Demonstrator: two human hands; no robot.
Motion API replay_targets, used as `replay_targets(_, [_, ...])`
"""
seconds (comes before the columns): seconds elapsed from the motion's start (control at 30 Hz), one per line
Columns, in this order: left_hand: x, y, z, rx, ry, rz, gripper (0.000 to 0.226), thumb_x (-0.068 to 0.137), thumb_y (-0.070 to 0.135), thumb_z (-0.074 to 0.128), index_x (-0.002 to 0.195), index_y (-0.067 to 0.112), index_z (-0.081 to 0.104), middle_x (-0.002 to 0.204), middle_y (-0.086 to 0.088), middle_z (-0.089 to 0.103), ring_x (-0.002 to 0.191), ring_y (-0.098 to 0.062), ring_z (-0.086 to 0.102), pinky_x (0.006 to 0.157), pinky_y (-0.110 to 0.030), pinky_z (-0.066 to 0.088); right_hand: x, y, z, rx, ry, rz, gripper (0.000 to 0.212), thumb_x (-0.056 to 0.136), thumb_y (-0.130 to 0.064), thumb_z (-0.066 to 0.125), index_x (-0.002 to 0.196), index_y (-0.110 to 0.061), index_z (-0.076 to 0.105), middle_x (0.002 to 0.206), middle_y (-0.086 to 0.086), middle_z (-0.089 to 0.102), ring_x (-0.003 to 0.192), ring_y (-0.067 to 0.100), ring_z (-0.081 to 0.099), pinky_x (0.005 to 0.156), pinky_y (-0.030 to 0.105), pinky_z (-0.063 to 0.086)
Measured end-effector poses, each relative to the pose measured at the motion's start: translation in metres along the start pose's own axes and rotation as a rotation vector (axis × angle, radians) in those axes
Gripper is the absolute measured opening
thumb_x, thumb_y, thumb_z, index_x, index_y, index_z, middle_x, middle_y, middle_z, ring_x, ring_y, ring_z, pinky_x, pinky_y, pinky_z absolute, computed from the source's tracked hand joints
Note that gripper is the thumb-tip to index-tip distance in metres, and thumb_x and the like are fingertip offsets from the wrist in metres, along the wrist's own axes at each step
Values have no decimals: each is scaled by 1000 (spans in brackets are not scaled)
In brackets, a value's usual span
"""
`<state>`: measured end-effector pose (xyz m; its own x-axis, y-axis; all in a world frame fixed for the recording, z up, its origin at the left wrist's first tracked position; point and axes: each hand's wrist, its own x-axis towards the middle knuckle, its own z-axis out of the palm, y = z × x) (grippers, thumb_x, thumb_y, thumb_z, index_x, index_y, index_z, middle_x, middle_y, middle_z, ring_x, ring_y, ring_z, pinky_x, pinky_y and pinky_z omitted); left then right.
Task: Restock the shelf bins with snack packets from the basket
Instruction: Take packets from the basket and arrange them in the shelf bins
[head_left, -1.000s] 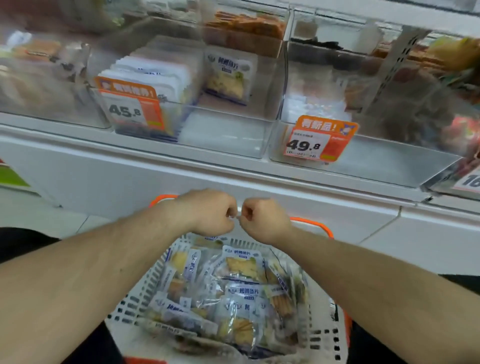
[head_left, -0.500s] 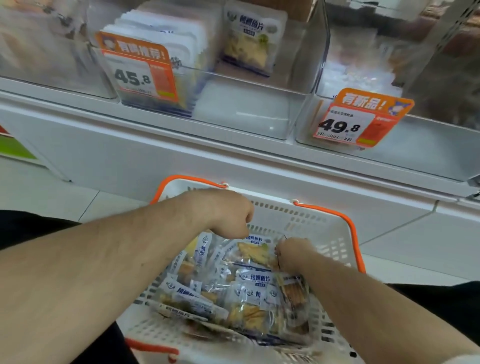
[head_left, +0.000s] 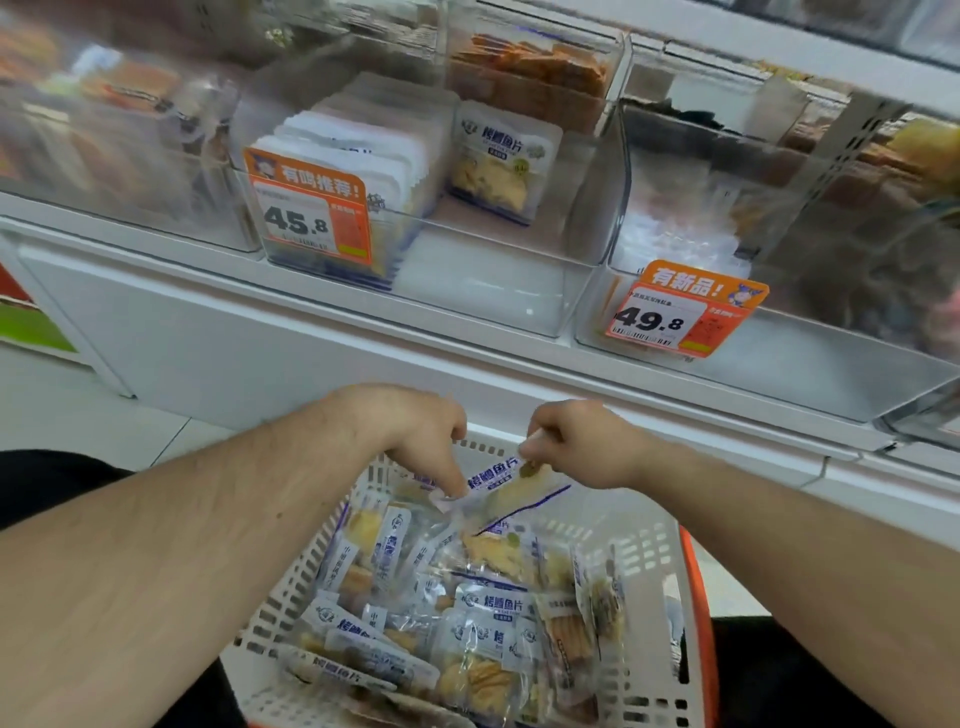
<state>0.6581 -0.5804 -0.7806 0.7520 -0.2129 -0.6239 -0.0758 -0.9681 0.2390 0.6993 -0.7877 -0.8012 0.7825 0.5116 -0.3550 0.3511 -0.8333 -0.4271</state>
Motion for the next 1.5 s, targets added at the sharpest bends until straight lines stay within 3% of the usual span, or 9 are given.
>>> replay_targets(0.13, [-7, -8, -16, -153, 249, 87, 19, 84, 32, 76, 91, 30, 59, 101, 8, 66, 75, -8, 58, 58, -24, 43, -17, -12, -20, 381, 164, 63, 23, 96, -29, 64, 83, -9, 64, 58, -5, 54, 50, 8, 47, 52, 22, 41])
replay_targets(0.23, [-14, -14, -29, -252, 429, 148, 21, 84, 25, 76, 75, 31, 58, 87, 9, 67, 75, -11, 61, 61, -26, 45, -27, -20, -27, 536, 256, 108, 22, 95, -26, 65, 81, -9, 66, 50, -9, 47, 46, 7, 41, 45, 16, 35])
replay_targets(0.5, [-32, -24, -58, -536, 684, 264, 10, 87, 21, 74, 90, 26, 66, 84, 16, 66, 74, -3, 58, 71, -24, 44, -31, -45, -49, 688, 254, 45, 15, 87, -7, 73, 94, -20, 74, 89, -9, 76, 80, 0, 70, 71, 12, 53])
replay_targets(0.67, [-33, -31, -78, -766, 1002, 243, 18, 85, 26, 75, 97, 32, 63, 84, 18, 60, 69, 1, 54, 73, -22, 46, -25, -71, -78, 798, 373, 22, 13, 91, -2, 67, 95, -13, 73, 64, -13, 71, 44, -6, 56, 45, 6, 39])
replay_targets(0.83, [-35, -47, -92, -763, 1194, 104, 37, 85, 25, 72, 120, 22, 59, 109, 7, 59, 88, -13, 55, 89, -29, 46, -12, -96, -119, 944, 677, 130, 5, 92, -10, 68, 96, -12, 70, 75, 2, 71, 40, 6, 55, 37, 16, 34])
replay_targets(1.03, [-32, -50, -99, -631, 1268, -45, 42, 82, 23, 70, 123, 19, 61, 123, -2, 59, 114, -26, 54, 101, -38, 42, 42, -108, -140, 865, 844, 189, 13, 88, -25, 74, 79, -26, 64, 93, -1, 74, 83, 21, 71, 61, 32, 54])
replay_targets(1.33, [-24, -51, -102, -394, 1314, -291, 63, 77, 51, 70, 133, 30, 50, 143, 0, 38, 136, -24, 22, 113, -40, 18, 151, -105, -151, 766, 757, 414, 31, 87, -20, 65, 113, -4, 58, 104, 14, 65, 90, 31, 66, 79, 41, 58])
replay_targets(1.4, [-18, -52, -101, -387, 1303, -305, 72, 75, 59, 70, 136, 29, 47, 150, -1, 31, 142, -23, 15, 118, -44, 12, 165, -100, -154, 833, 717, 386, 10, 92, -16, 60, 95, -11, 53, 99, 8, 59, 84, 23, 62, 83, 38, 56])
replay_targets(1.5, [-10, -51, -98, -367, 1249, -322, 79, 74, 66, 66, 139, 28, 42, 158, -3, 19, 147, -24, 4, 119, -46, 4, 182, -89, -153, 877, 668, 348, 28, 95, -12, 57, 77, -21, 38, 90, 3, 50, 82, 21, 55, 85, 37, 55])
